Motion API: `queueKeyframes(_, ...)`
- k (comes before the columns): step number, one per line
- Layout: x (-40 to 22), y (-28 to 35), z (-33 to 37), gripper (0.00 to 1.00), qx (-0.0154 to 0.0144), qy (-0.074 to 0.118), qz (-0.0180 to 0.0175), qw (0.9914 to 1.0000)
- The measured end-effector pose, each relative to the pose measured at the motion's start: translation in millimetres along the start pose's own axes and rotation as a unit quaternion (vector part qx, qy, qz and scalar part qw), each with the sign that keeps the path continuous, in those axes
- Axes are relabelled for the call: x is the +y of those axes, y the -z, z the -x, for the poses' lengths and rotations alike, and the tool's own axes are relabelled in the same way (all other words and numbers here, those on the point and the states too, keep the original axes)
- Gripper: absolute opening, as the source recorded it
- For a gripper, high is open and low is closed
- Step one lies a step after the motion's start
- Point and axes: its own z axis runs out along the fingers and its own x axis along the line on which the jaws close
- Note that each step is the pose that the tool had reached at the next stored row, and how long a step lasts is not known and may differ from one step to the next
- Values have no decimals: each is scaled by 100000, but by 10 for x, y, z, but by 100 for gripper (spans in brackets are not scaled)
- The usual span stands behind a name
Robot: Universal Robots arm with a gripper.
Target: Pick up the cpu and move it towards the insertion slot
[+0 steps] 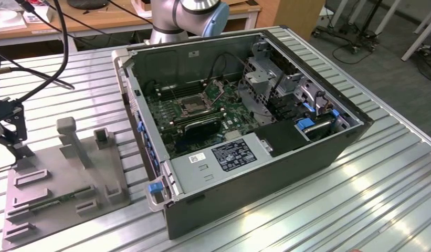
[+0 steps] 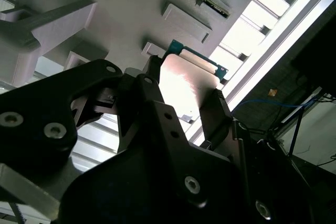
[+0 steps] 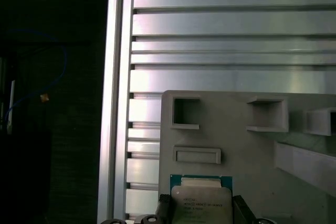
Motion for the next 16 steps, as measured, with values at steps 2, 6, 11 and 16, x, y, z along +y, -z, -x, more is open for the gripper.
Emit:
queueKeyframes(2,0,7,0,54,-7,-2,6,100000)
queueKeyframes(6,1,18,0,54,-13,-2,10,100000)
queueKeyframes(11,1,21,0,54,-9,0,7,100000)
queueKeyframes(16,1,32,0,54,10,-2,-6,100000)
